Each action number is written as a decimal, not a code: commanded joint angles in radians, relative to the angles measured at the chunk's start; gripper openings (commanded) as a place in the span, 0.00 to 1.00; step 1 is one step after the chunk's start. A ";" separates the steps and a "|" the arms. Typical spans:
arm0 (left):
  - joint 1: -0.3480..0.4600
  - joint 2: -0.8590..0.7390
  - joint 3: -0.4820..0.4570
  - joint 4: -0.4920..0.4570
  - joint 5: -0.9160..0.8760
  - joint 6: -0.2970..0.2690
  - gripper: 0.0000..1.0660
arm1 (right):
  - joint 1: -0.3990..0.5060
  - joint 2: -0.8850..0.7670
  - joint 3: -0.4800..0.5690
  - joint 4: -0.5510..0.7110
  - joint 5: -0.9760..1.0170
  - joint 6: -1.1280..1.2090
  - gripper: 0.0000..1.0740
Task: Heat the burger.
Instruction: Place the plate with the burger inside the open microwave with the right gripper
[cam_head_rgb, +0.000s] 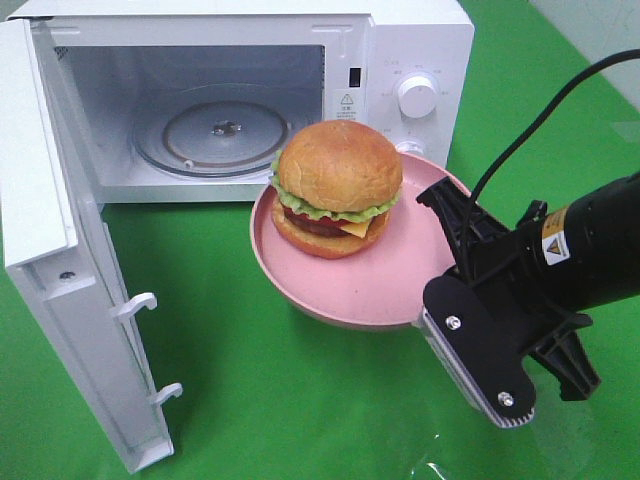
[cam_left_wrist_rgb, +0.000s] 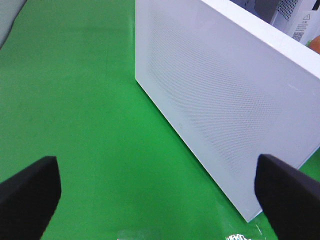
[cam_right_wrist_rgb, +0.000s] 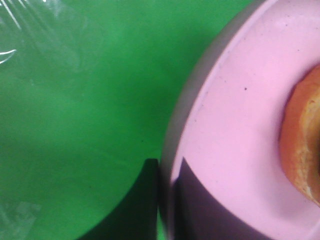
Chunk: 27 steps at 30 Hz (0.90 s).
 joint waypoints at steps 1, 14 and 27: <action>-0.003 -0.015 0.002 -0.003 0.002 -0.002 0.92 | -0.001 0.004 -0.025 0.003 -0.056 0.007 0.00; -0.003 -0.015 0.002 -0.003 0.002 -0.002 0.92 | 0.080 0.172 -0.169 0.003 -0.055 0.053 0.00; -0.003 -0.015 0.002 -0.003 0.002 -0.002 0.92 | 0.099 0.253 -0.277 0.001 -0.049 0.079 0.00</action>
